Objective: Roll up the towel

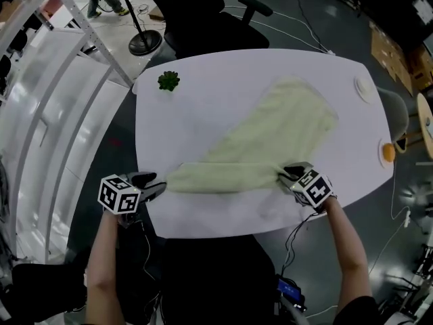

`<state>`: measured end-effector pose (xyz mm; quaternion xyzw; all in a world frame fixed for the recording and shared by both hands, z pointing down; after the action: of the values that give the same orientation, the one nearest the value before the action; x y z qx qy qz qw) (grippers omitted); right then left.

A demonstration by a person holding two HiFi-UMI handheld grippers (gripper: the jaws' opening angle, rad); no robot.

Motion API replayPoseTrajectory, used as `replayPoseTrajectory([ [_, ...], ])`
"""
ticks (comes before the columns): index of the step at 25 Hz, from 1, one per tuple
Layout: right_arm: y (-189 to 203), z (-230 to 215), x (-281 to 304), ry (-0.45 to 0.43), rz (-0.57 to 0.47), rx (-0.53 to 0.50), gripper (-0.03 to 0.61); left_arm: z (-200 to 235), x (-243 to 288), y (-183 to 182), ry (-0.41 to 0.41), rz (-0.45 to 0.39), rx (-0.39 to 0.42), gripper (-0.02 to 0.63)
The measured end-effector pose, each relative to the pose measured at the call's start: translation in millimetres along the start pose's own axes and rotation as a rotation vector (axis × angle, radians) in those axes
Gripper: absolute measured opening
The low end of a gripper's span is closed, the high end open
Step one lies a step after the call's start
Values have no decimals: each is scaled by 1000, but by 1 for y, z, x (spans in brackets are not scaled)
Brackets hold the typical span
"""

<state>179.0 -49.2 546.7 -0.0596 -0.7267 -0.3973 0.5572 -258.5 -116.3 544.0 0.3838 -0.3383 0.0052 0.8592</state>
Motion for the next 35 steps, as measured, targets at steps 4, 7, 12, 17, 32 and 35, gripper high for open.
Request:
replayPoseTrajectory([
  [4,-2,-5,-25,45,-56,-2,206,7,-10,-7,-68,12,73,327],
  [7,-9,3,-51,50,-96,-90,213,-14,-22,-22,-59,-18,228,314],
  [12,4,43,-47,-22,2,-433,210,-79,5,-15,104,55,530,290],
  [17,19,53,-18,23,90,-616,181,-91,50,11,114,200,699,251],
  [32,42,73,-30,-68,176,-648,28,-76,34,20,13,412,919,26],
  [35,46,101,-34,-206,166,-573,28,-76,16,41,71,493,903,26],
])
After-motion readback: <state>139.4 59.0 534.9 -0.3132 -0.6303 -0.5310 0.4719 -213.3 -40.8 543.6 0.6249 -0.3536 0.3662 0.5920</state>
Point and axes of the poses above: the fingertips, and each gripper's own axes: x forward along the fingers, z to its left, y out of its underside, the point moved 6 cm from there along -x, backward along the fingers, and after that the axes turned 7 degrees about -z, right-handed, at the moved point
